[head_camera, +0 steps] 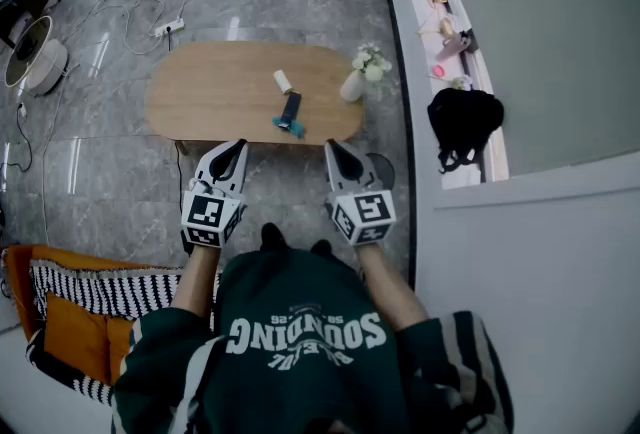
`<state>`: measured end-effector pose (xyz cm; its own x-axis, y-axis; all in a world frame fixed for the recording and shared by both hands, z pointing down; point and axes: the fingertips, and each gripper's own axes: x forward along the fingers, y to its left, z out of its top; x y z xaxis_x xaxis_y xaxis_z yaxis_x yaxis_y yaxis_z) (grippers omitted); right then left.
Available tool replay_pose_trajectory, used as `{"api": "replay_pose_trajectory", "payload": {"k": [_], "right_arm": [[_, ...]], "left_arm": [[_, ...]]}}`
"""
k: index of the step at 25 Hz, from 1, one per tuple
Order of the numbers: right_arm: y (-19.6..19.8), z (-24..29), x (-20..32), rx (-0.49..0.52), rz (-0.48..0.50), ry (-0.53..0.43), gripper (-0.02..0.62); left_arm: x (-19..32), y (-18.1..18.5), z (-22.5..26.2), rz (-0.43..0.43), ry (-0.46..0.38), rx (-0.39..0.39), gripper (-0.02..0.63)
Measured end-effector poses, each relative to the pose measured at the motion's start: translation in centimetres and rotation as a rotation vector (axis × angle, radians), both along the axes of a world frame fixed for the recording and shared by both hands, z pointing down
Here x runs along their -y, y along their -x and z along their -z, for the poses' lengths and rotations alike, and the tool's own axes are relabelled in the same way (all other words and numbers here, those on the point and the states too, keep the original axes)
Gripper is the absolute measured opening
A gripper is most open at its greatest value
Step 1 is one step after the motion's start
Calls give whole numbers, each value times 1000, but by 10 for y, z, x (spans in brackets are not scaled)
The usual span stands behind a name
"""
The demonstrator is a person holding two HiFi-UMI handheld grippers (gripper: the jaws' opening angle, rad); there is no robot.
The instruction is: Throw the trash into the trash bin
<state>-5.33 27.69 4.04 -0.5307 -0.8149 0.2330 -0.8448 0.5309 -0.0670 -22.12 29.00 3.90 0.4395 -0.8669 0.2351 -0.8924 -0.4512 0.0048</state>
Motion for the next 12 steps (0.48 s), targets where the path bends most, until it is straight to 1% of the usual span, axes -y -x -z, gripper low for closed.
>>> {"api": "replay_pose_trajectory", "payload": {"k": [2,7,12], "right_arm": [[-2,-1,-5,5,3,-6,0],[4,-6,-7,-6,19,5,0],[3,-10,-3,-16,6,11,0]], "left_arm": [[-5,1,-5,-1,8,-5,0],[-7,8,-12,-3,-1,-13,0],[-3,6,-16,-12,9,-18,0]]}}
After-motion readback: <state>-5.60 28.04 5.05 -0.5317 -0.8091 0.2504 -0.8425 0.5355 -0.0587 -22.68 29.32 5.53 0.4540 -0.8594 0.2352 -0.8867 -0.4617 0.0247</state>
